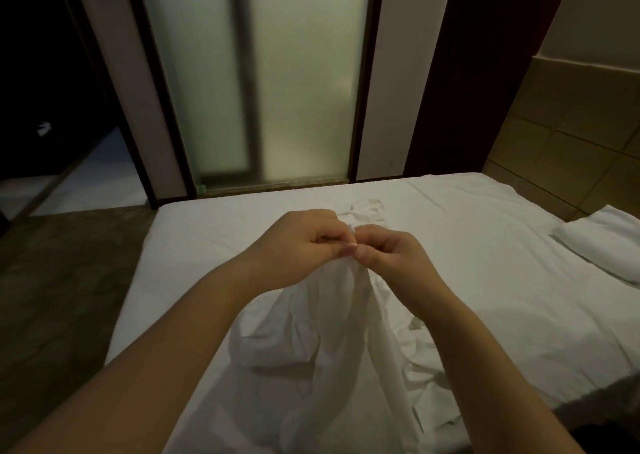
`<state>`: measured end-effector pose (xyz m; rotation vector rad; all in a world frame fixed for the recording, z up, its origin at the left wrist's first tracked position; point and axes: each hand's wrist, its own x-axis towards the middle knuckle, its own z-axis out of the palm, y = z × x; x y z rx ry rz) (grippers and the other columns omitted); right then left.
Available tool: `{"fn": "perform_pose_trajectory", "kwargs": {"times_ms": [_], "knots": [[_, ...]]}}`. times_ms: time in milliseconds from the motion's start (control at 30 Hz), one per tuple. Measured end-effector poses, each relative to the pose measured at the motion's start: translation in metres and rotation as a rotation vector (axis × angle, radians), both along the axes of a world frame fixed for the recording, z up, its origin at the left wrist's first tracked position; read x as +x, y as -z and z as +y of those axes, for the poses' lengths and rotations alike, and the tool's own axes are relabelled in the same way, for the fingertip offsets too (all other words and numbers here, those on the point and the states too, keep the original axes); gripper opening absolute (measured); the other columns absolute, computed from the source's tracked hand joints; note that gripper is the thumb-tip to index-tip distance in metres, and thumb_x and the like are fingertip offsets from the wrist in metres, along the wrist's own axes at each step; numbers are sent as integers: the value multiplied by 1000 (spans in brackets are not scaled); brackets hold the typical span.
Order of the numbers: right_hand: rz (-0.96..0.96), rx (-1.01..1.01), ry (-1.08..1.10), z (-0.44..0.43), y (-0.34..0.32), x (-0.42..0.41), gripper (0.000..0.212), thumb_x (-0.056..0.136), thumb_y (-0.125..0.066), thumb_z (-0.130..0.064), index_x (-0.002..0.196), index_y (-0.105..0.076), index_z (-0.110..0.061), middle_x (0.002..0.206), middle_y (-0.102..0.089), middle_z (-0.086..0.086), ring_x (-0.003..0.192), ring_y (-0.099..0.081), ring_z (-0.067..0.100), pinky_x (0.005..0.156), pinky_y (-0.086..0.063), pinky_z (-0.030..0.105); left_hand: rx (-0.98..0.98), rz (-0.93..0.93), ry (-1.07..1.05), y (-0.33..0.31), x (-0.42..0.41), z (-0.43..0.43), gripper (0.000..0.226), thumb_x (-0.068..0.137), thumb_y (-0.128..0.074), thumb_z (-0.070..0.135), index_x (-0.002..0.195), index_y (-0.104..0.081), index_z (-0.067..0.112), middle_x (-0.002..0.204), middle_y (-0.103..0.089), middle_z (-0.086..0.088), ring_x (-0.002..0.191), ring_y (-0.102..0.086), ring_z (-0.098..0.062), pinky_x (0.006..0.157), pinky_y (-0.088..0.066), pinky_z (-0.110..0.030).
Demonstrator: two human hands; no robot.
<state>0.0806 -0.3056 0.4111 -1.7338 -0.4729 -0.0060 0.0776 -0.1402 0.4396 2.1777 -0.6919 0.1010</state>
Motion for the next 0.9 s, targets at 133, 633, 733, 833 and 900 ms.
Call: {"fn": "perform_pose_trajectory", "kwargs": {"times_ms": [133,633,733,833,900], "knots": [[43,74,11,5,6,-1,44,59,-71,-45,74,-67,-3,79,-64,17,75,-58,24,75,-50,36,-1,-27,-46,-2,-4,4,23,89,-59,15,77,-62,34,75,-57,16,75,-53,-1,69,-41,-12],[-226,-119,125,16,-2,-7,15,73,-76,-28,69,-66,-39,70,-62,-18,70,-55,-3,69,-40,10,-232,44,-154,32,-25,17,26,89,-58,9,76,-62,31,70,-61,18,73,-55,3,71,-42,-7],[-144,-111,5,24,6,-9,11,65,-71,-40,72,-68,-31,75,-61,-11,70,-54,-1,65,-40,10,-232,-8,-192,29,-25,16,30,90,-56,11,75,-60,36,72,-58,18,77,-54,3,71,-43,-6],[-133,-74,6,25,9,-10,25,64,-71,-38,66,-67,-13,70,-61,-4,65,-53,2,63,-41,11,-243,-49,-268,24,-23,22,32,91,-55,12,73,-57,39,71,-57,22,77,-53,5,68,-42,-4],[-214,-82,52,28,8,-10,24,72,-74,-27,67,-65,-6,69,-59,2,64,-52,6,62,-41,13,-250,-62,-277,23,-23,21,28,92,-53,16,74,-56,37,75,-57,19,78,-53,3,68,-43,-5]]}}
